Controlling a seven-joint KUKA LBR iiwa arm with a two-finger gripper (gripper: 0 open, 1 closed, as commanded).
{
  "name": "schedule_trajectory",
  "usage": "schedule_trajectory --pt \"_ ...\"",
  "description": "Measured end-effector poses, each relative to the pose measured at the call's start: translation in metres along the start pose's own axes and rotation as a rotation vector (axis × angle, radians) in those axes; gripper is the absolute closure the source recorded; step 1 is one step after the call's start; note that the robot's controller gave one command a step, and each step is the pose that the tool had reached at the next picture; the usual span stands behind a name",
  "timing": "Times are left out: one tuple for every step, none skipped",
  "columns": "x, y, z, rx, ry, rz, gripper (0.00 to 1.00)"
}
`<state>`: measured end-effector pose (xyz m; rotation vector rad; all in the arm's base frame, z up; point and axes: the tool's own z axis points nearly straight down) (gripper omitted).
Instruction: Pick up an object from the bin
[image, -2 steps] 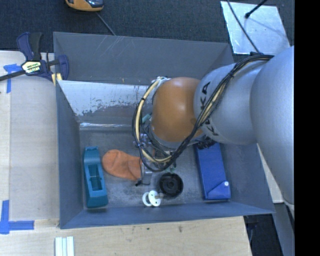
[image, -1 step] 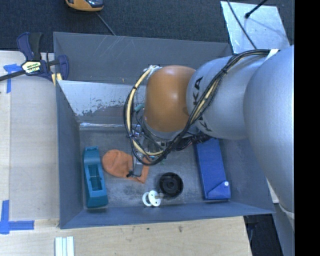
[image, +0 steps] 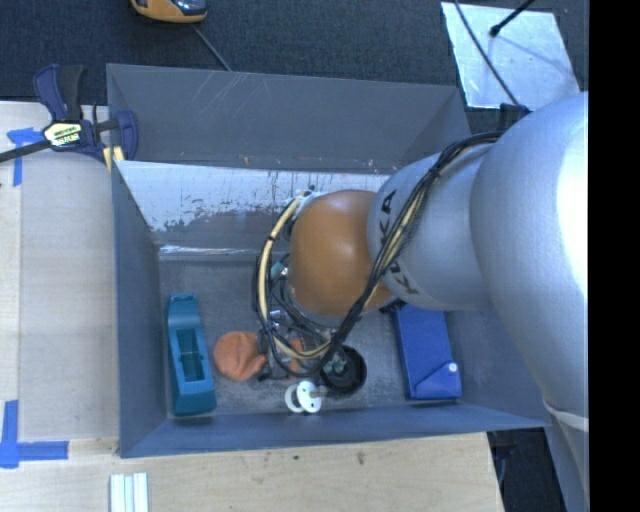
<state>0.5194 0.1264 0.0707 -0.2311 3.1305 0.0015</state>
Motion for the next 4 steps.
schedule_trajectory --pt "0.0 0.0 0.0 0.0 0.0 0.0 1.0" --pt "0.008 0.015 -0.049 0.002 0.008 -0.003 1.0" --pt "-0.02 0.018 -0.067 -0.001 -0.014 -0.019 1.0" --pt "-0.001 0.004 -0.242 0.001 -0.004 -0.024 1.0"
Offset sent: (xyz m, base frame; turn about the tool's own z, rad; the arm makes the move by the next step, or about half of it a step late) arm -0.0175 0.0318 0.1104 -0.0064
